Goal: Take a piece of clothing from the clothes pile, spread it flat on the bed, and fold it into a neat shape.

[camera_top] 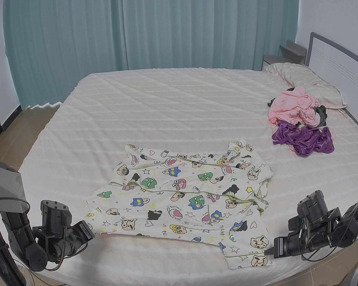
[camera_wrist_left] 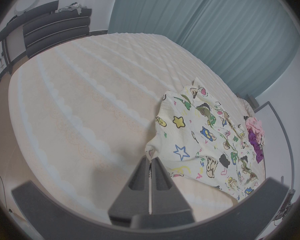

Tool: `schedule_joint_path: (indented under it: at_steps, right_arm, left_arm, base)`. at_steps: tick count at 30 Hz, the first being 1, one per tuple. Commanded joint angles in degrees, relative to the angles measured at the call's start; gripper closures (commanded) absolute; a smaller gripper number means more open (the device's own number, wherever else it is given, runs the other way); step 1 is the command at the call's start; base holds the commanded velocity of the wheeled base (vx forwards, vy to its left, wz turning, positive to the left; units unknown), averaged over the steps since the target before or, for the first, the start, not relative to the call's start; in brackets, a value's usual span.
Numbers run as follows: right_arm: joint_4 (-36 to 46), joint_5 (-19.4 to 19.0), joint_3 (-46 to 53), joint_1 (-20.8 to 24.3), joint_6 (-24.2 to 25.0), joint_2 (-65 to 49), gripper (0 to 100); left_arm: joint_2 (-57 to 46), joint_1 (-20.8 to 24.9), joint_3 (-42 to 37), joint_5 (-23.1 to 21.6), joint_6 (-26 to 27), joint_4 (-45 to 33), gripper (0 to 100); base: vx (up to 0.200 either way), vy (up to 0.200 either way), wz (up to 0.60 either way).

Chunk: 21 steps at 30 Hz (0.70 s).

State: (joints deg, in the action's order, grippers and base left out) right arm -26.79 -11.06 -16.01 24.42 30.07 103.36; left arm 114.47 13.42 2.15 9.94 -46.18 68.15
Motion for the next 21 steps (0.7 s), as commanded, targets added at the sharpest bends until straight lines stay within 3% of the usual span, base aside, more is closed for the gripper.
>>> schedule_joint_path:
  at_steps: [1,14,15,21]
  right_arm:
    - [-0.01,0.25,2.21,1.69,-0.89,-0.80,100]
    - [-0.10,0.33,6.60,4.32,-3.27,2.19,100]
    - [-0.10,0.33,6.69,4.50,-3.36,2.28,0]
    - [-0.63,0.33,6.95,4.76,-3.36,3.42,0]
  left_arm:
    - [-0.12,0.03,-2.15,0.08,0.91,0.15,100]
    - [0.32,1.26,-2.15,0.00,0.91,-4.95,100]
    - [0.32,1.26,-2.15,0.00,0.83,-5.30,0]
    - [-2.94,-1.21,-2.15,0.17,1.09,-5.30,0]
  base:
    - [0.000,0.000,0.00]
    - [0.000,0.000,0.00]
    - [0.000,0.000,0.00]
    - [0.000,0.000,0.00]
